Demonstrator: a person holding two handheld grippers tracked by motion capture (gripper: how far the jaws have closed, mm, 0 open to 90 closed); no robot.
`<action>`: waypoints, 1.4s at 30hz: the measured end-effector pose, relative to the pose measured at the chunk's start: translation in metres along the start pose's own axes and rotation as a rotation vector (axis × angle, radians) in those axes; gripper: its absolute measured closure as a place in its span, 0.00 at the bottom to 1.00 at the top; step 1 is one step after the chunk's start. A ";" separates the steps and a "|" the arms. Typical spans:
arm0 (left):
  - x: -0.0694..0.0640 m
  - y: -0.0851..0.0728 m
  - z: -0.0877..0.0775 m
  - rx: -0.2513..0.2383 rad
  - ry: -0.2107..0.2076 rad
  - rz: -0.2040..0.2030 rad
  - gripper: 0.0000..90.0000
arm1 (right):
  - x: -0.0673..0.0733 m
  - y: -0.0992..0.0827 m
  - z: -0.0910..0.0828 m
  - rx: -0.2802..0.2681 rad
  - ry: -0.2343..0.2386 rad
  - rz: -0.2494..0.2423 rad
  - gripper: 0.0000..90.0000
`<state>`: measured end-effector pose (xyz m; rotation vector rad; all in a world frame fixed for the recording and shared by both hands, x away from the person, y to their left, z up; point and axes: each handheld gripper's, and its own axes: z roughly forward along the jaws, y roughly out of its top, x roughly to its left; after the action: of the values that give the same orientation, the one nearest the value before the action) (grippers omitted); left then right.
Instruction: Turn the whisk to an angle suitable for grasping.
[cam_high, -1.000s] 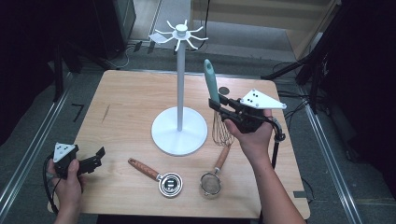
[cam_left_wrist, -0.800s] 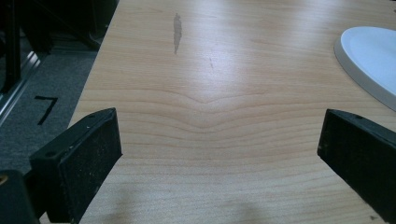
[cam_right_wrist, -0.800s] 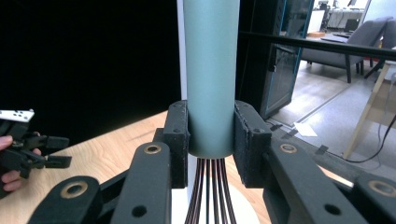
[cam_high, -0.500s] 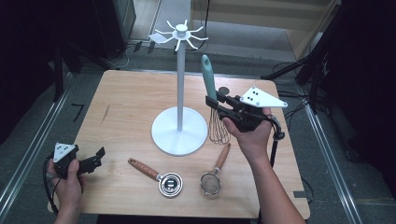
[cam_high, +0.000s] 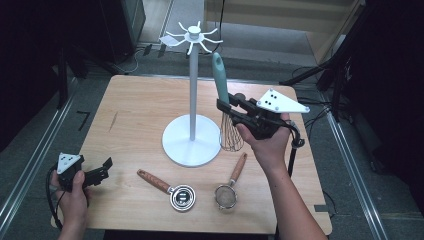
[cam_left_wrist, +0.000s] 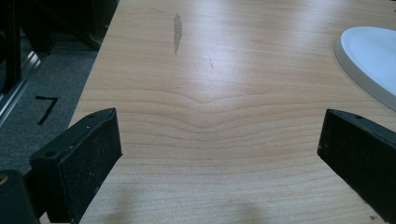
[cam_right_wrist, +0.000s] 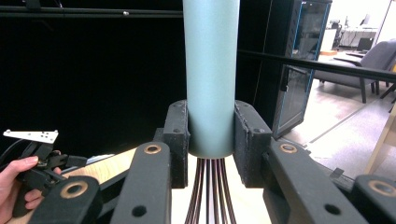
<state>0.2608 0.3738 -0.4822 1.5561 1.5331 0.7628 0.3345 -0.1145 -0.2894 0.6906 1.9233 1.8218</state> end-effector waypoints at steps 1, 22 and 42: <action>0.000 0.000 0.000 0.000 0.000 0.000 0.00 | 0.000 0.001 0.000 -0.001 0.006 0.005 0.79; 0.000 0.000 0.000 0.001 0.000 -0.002 0.00 | -0.002 0.009 0.011 -0.008 0.043 0.032 0.79; 0.000 0.000 0.000 -0.001 0.000 -0.004 0.00 | -0.002 0.009 0.024 0.009 0.050 0.043 0.79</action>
<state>0.2609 0.3741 -0.4823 1.5520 1.5351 0.7615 0.3510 -0.0962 -0.2821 0.7006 1.9637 1.8742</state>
